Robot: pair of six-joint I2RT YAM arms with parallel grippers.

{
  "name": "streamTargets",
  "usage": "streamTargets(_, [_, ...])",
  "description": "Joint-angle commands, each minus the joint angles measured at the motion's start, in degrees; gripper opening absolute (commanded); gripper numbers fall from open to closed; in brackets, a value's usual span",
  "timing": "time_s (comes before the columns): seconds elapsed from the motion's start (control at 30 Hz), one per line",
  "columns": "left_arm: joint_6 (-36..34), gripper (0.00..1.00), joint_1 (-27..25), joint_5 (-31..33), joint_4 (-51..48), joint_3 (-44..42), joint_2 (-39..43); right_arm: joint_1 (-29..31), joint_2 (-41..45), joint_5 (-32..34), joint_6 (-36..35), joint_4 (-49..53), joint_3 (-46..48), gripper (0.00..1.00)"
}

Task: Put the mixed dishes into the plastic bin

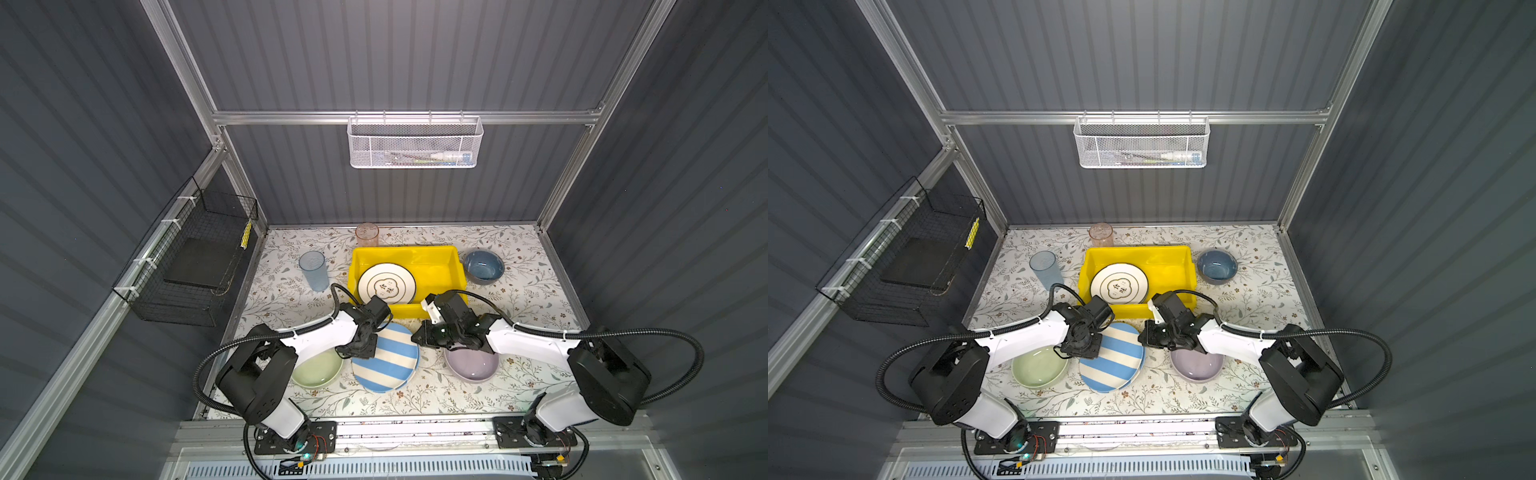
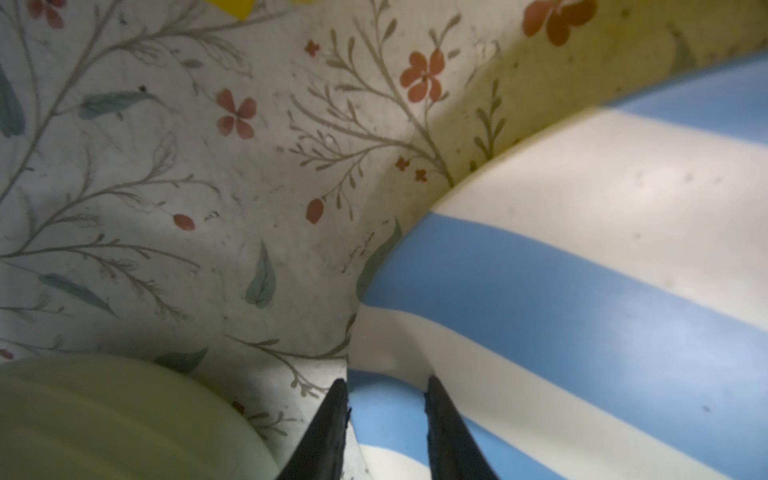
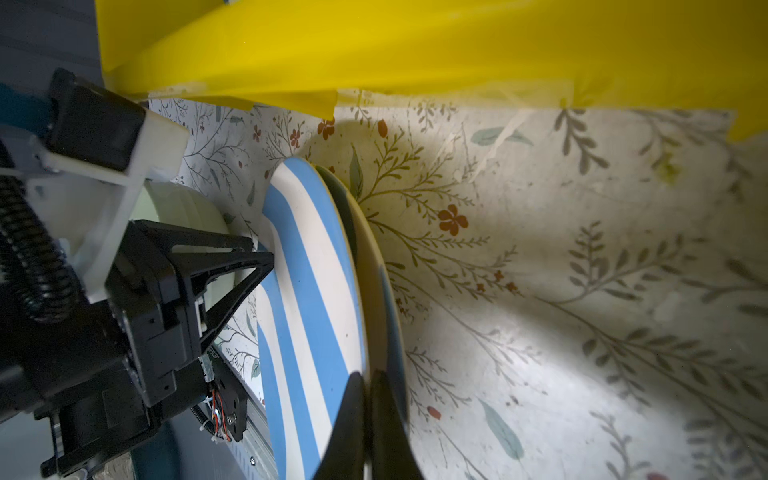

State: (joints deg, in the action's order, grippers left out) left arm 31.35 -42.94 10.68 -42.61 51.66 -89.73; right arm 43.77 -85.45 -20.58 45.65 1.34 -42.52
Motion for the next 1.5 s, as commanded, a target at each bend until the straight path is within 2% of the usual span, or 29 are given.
streamTargets(0.0, [0.85,0.36,-0.16,-3.1,1.03,2.39,0.9,-0.25,1.55,-0.87,-0.82,-0.62,0.74,0.0])
streamTargets(0.63, [1.17,0.42,0.65,-1.89,-5.54,8.85,8.54,-4.07,9.2,-2.8,-2.76,1.31,4.14,0.0])
streamTargets(1.1, [-1.93,0.45,9.91,-5.47,-6.4,7.5,14.13,-7.59,10.82,-12.34,-3.38,-1.42,4.47,0.0])
streamTargets(1.47, [-3.49,0.48,12.52,-4.84,-7.14,8.5,14.41,-11.1,13.95,-17.96,-4.69,0.76,1.91,0.0])
